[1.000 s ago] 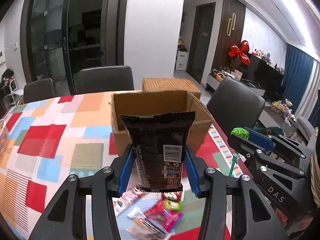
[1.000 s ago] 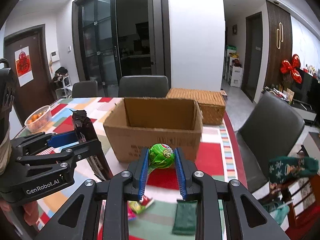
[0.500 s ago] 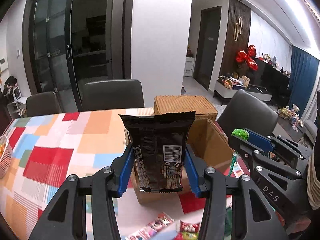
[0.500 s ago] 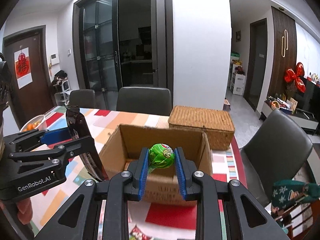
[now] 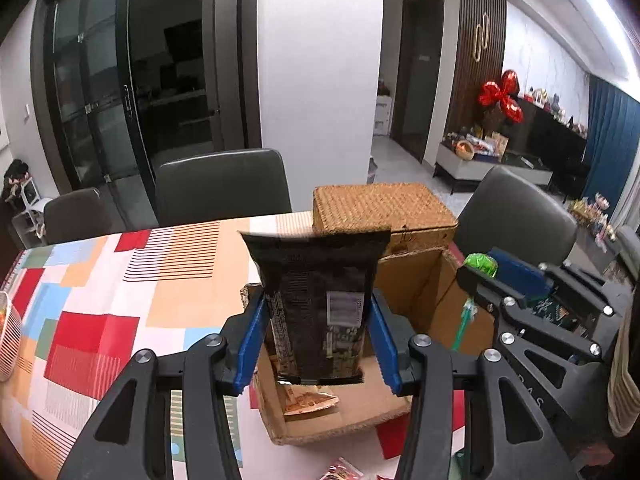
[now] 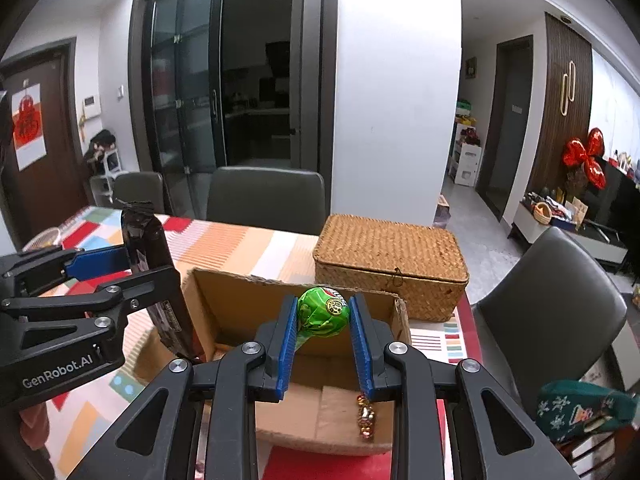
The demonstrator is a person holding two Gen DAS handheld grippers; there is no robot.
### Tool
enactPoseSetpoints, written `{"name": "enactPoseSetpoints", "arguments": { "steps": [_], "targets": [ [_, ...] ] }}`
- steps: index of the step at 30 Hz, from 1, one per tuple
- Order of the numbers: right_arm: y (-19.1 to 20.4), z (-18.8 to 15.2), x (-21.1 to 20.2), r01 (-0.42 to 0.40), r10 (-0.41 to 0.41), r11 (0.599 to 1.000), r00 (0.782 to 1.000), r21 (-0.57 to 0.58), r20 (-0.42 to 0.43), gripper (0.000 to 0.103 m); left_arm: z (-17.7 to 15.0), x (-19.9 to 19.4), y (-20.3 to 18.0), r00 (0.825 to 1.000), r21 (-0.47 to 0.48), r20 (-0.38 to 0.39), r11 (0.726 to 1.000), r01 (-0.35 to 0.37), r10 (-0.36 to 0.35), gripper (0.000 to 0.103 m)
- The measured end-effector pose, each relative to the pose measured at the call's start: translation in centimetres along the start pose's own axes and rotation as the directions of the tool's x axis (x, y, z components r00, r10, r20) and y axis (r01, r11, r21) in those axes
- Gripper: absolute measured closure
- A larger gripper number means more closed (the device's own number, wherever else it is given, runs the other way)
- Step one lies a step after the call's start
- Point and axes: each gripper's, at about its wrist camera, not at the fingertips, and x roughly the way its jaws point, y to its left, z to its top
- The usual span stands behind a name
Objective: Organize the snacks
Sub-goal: 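Lift both snacks over the cardboard box and release them inside, then move both tools back over the remaining snacks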
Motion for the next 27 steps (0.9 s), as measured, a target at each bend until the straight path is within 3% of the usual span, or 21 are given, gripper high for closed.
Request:
{"name": "enactPoseSetpoints", "arguments": {
  "steps": [1, 3, 5, 27],
  "targets": [
    [0.0, 0.1, 0.3, 0.01, -0.01, 1.0, 1.0, -0.01, -0.002, 0.075, 0.0, 0.1, -0.1, 1.0, 0.006, -0.002, 1.0, -0.027, 0.027, 0.039],
    [0.3, 0.2, 0.7, 0.038, -0.039, 0.999, 0.999, -0.03, -0.01, 0.056, -0.3, -0.3, -0.1, 0.998, 0.012, 0.015, 0.998, -0.06, 0.06, 0.034],
    [0.2, -0.1, 0.4, 0.058, -0.058, 0.998, 0.998, -0.025, -0.002, 0.05, -0.7, -0.9, -0.2, 0.998, 0.017, 0.016, 0.998, -0.061, 0.061, 0.033],
    [4.9, -9.4, -10.4, -0.055, 0.059, 0.995, 0.998, -0.082, 0.037, 0.05, -12.4, -11.8, 0.0, 0.997, 0.062, 0.029, 0.996, -0.072, 0.07, 0.03]
  ]
}}
